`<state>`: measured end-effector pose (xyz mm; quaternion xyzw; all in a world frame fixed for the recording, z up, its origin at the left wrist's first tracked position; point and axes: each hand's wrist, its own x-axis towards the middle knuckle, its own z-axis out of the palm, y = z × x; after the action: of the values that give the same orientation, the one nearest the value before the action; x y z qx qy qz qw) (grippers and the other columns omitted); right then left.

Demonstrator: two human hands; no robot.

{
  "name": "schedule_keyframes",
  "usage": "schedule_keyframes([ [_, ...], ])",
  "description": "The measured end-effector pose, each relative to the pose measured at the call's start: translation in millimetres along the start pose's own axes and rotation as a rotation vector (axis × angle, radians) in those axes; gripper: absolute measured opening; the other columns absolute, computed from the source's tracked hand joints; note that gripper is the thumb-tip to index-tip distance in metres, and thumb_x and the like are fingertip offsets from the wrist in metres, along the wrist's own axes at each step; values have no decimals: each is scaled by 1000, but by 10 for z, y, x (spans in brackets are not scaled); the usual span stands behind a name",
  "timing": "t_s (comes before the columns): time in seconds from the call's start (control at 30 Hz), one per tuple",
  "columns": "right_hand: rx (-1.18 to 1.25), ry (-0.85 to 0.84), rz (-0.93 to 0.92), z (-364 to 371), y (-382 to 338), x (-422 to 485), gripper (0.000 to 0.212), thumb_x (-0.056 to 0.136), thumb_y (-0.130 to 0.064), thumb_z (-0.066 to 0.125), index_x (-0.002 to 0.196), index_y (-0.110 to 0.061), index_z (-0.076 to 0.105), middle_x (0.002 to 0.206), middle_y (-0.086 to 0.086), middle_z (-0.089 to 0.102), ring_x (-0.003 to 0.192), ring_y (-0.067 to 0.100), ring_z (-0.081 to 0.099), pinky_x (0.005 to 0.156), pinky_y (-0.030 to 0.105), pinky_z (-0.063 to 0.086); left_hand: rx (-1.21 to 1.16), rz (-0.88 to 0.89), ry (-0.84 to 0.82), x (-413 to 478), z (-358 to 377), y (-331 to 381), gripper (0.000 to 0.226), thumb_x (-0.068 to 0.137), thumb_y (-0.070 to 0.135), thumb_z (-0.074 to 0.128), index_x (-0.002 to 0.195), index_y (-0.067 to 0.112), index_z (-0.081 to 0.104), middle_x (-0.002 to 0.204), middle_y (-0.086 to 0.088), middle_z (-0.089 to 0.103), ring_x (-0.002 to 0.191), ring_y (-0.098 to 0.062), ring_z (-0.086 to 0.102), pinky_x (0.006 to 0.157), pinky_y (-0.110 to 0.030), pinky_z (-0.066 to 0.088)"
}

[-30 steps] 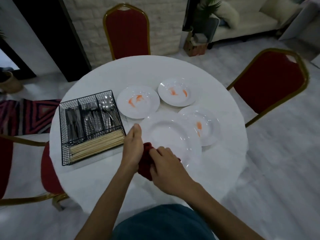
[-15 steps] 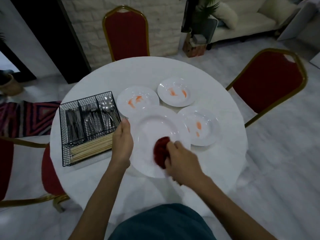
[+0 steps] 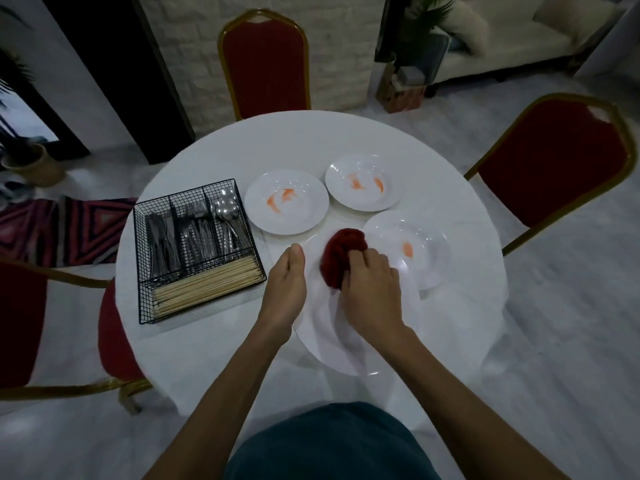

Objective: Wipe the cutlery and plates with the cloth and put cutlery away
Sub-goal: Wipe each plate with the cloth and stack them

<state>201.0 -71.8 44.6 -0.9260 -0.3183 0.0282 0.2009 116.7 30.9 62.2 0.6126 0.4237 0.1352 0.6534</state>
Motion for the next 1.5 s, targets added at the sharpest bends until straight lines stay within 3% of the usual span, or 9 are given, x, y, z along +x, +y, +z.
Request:
schedule_keyframes([
  [0.13,143,-141,-291,87,-229,-410,40,84,-22,77,122,-18,64,120,0,65,113,21,57,107,41,43,-28,-37,11,133,-63,-18,46,102,58,36,111,26,68,112,4,70,108,-13,63,100,-37,49],
  [0.37,121,-201,-450,19,-97,-424,45,80,-15,74,124,-13,63,122,4,63,118,24,56,102,42,45,-77,-33,12,230,-154,6,68,92,70,40,144,27,52,145,6,56,133,-14,52,116,-43,38],
  [0.47,12,-73,-363,-2,-69,-92,43,82,-18,65,124,-9,60,125,8,60,121,30,54,101,49,44,-72,-6,-7,121,-65,92,57,102,58,36,146,26,50,149,12,49,136,-9,45,117,-32,30],
  [0.7,-227,184,-187,-76,265,-135,15,82,-20,66,93,-11,65,93,10,64,92,36,58,91,48,34,-190,-27,56,130,-288,314,39,106,50,35,133,33,57,112,14,69,95,-5,66,69,-24,53],
  [0.93,-101,213,-3,-319,489,3,21,79,-8,69,100,-11,66,107,12,60,106,40,52,91,48,39,-189,-55,-23,87,-167,291,36,104,52,36,132,38,54,112,20,64,107,-7,62,86,-33,53],
  [1.13,122,146,-152,-583,336,293,47,94,-38,69,128,-10,53,129,10,54,109,28,55,89,41,49,26,2,-194,105,-114,433,56,100,61,37,147,31,47,143,20,51,133,-5,46,113,-32,37],
  [1.27,192,-50,-291,-576,244,404,35,97,-48,61,123,-24,57,111,-7,65,99,16,59,82,33,44,188,82,-358,38,-51,531,33,103,52,36,128,44,56,115,36,54,115,10,49,90,-10,37],
  [1.4,309,-304,-145,-681,516,536,38,93,-55,65,83,-20,53,71,-9,57,66,9,53,63,31,41,218,69,-301,98,-300,513,61,94,64,39,141,28,55,140,17,52,129,-5,45,110,-30,34],
  [1.5,276,-373,-100,-711,573,529,49,94,-57,63,77,-13,49,67,-6,51,61,11,48,60,30,35,158,58,-262,100,-441,468,69,82,73,43,131,28,65,133,7,65,125,-16,59,111,-46,43],
])
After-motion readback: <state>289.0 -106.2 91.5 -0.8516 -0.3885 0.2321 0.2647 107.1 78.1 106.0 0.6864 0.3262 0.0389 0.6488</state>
